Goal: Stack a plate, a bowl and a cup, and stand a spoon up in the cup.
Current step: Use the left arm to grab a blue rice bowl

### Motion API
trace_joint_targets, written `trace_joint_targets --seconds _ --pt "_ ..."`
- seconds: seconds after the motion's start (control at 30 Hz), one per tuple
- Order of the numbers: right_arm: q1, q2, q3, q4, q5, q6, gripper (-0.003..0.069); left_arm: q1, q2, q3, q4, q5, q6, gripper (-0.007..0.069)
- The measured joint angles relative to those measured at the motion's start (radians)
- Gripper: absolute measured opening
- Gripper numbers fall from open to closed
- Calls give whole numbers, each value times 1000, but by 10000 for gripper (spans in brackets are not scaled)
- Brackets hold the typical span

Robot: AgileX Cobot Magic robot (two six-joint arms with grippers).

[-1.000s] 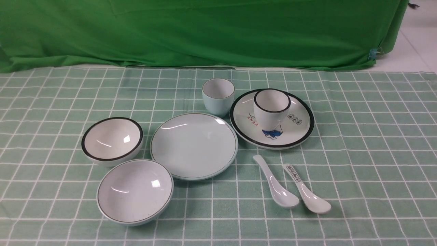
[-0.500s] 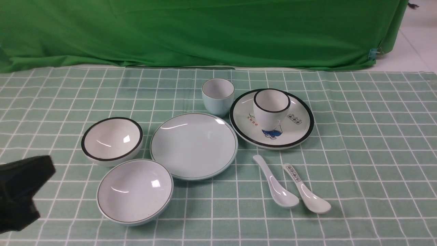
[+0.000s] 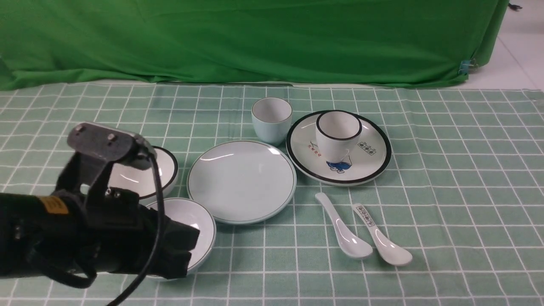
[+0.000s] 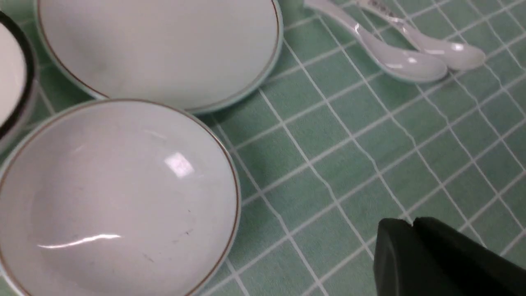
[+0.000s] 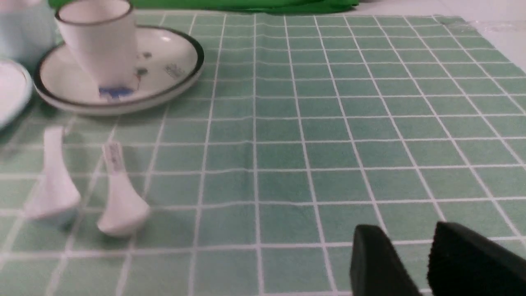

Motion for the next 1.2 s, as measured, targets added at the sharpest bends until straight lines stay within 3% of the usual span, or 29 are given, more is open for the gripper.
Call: trace_joint_targets --seconds 0.1,0.23,0.33,0.47,0.67,0.97,1.1,1.2 --pt "0 0 0 41 -125 167 242 -4 32 -51 25 112 27 17" --pt "1 0 0 54 -227 294 242 -4 39 -71 69 143 31 17" --pt "50 28 -63 58 -80 332 201 -9 42 -77 85 156 45 17" --pt "214 198 -337 60 192 130 163 -42 117 -125 120 209 55 17" --pt "378 418 -576 58 438 -76 160 -66 246 -211 182 291 33 17" --pt "516 571 -639 55 479 -192 162 -66 379 -247 318 271 17 77" --pt "533 604 -639 47 476 -214 162 -66 455 -247 466 251 -83 203" --pt "533 606 -637 41 451 -228 162 -66 489 -247 500 216 -101 287"
